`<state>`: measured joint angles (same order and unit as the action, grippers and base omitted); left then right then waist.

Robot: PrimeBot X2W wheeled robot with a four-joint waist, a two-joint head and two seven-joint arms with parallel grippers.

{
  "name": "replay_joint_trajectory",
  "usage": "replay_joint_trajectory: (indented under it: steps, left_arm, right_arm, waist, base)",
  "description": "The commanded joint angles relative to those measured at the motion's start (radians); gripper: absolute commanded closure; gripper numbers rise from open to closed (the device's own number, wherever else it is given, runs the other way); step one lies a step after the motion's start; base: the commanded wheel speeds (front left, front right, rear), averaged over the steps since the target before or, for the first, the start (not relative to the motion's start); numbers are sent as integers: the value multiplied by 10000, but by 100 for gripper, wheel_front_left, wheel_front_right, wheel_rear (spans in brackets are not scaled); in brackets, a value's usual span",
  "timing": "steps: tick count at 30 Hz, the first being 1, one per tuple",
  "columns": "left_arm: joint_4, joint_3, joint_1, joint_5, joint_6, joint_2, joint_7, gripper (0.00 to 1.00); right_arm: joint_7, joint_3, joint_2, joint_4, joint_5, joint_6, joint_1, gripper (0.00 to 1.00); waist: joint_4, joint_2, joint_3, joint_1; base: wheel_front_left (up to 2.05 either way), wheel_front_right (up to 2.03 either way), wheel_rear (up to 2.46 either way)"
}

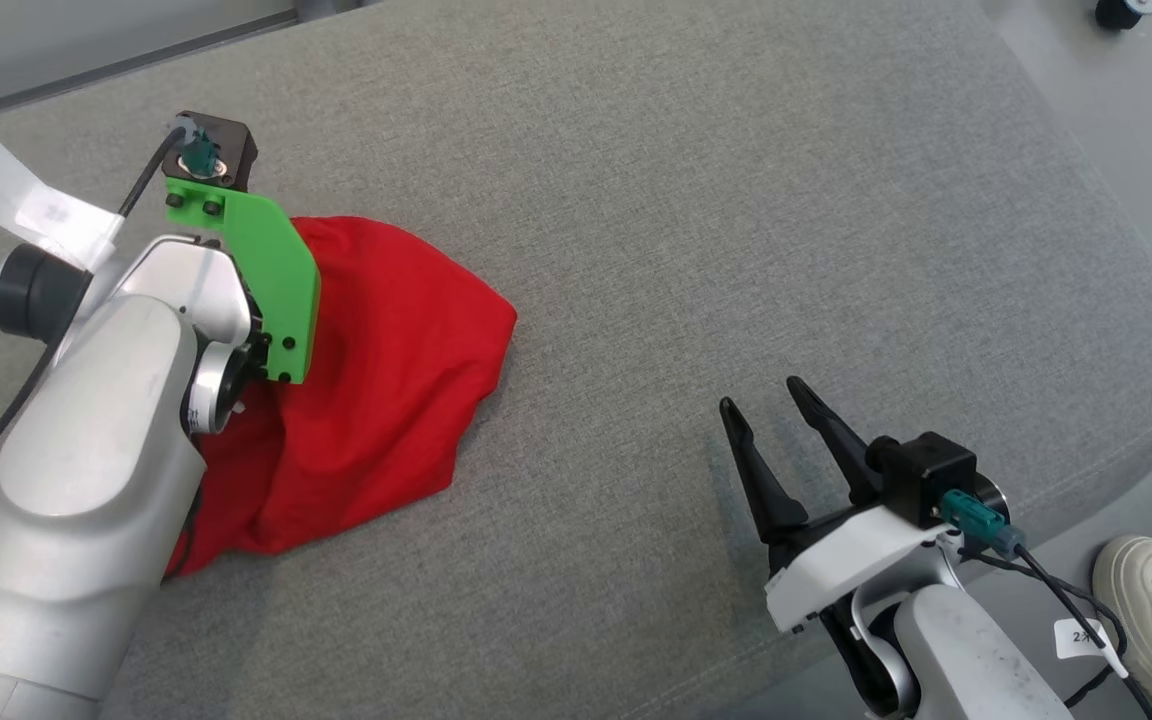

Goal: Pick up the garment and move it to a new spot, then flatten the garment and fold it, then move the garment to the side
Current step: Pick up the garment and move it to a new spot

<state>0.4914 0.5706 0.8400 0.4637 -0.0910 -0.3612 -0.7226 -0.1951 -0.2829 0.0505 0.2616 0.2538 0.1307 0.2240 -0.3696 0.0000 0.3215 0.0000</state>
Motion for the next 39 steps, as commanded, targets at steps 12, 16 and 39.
replay_joint_trajectory:
  steps: [12, 16, 39]
  left_arm:
    - [-72, -49, 75, 428, 197, 407, 439, 100]
    - [-129, -310, 376, 307, 53, 625, 1836, 100]
    - [-1452, -1232, -28, 815, 314, 2082, 7920, 100]
  right_arm:
    - [-182, -121, 2, 222, 30, 1, 518, 0]
    - [-200, -108, 3, 324, -4, 1, 520, 0]
    - [208, 549, 6, 158, -482, 1, -126, 0]
  waist:
    - [365, 0, 378, 0]
    - [492, 0, 251, 0]
    - [2303, 0, -950, 0]
  base:
    - [0, 0, 0]
    - [0, 0, 0]
    - [0, 0, 0]
